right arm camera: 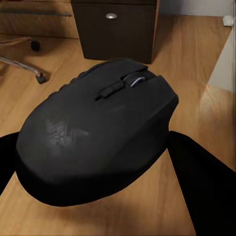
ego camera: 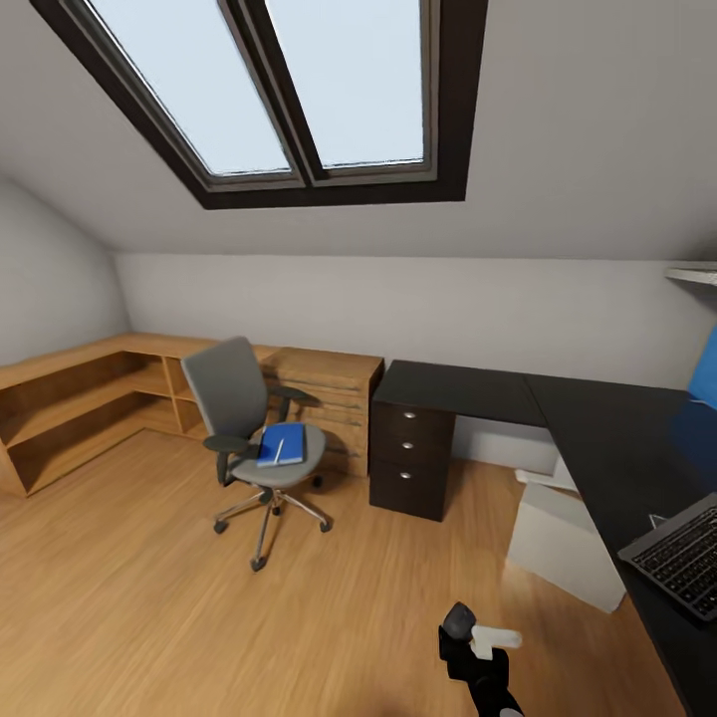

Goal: In the bedroom, organize the workspace by keeping the computer under the desk, ensuring the monitor is on the desk, placing the keyboard on the desk next to the monitor, placing the mouse on the desk next to the keyboard, moving the folder from the swivel chair onto the desk next to the mouse, stacking the notebook on top of the folder with the pen on top of the notebook, and positioning the swivel chair next to the desk.

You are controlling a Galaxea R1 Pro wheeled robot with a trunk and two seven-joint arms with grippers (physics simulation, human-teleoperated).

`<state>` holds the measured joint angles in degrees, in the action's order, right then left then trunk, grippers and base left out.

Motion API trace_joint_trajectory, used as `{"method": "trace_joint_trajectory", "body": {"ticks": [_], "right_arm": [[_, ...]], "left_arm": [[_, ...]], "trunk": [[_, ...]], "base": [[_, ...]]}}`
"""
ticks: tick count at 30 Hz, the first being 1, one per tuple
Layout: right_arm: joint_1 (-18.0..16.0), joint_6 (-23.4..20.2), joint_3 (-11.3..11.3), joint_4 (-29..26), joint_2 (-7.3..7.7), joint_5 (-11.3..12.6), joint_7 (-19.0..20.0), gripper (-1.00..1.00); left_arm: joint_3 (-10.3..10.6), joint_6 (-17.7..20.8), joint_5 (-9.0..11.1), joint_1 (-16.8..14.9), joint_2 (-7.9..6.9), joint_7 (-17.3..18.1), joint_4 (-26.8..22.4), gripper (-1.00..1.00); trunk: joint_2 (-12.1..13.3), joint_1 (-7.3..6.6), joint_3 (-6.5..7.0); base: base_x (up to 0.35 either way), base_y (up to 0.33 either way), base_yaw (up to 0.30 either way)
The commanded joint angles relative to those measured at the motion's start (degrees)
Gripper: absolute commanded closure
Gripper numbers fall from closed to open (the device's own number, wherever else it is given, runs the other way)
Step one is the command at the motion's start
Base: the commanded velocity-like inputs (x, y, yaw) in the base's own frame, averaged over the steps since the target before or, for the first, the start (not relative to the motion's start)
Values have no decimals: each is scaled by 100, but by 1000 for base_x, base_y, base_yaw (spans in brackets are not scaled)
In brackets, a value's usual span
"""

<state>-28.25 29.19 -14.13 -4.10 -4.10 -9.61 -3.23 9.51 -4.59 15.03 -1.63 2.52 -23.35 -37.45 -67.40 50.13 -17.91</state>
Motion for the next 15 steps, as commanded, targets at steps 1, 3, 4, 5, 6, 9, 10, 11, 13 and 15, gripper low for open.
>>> {"method": "trace_joint_trajectory", "body": {"ticks": [1,3,4,5,6,9,10,11,13,15], "right_arm": [[-5,14,-29,5,-3,-59,-29,100],[-5,15,-30,5,-3,-59,-29,100],[-5,16,-29,5,-3,-59,-29,100],[-5,16,-29,5,-3,-59,-29,100],[-5,16,-29,5,-3,-59,-29,100],[-5,18,-29,67,-3,-59,-29,100],[-5,20,-29,79,-3,-59,-29,100],[-5,22,-29,87,-3,-59,-29,100],[-5,22,-29,97,-3,-59,-29,100],[-5,23,-29,100,-3,-59,-29,100]], "left_arm": [[34,-33,61,-4,-6,-38,1,-100],[34,-33,60,-4,-6,-38,1,-100],[34,-33,59,-4,-6,-38,1,-100],[34,-33,58,-4,-6,-38,1,-100],[34,-33,57,-5,-6,-38,1,-100],[34,-33,57,-4,-6,-38,1,-100],[34,-33,56,-5,-6,-38,1,-100],[34,-33,56,-5,-6,-38,1,-100],[34,-33,57,-4,-6,-38,1,-100],[34,-33,56,-4,-6,-38,1,-100]], "trunk": [[-4,4,-2],[-4,4,8],[-4,4,13],[-4,4,18],[-4,4,23],[-4,4,36],[-4,4,40],[-4,4,43],[-4,4,49],[-4,4,52]], "base": [[328,0,-211],[330,25,-212],[331,63,-208],[331,69,-203],[331,78,-189],[332,81,-148],[332,78,-104],[332,77,-91],[332,77,-52],[332,77,-19]]}}
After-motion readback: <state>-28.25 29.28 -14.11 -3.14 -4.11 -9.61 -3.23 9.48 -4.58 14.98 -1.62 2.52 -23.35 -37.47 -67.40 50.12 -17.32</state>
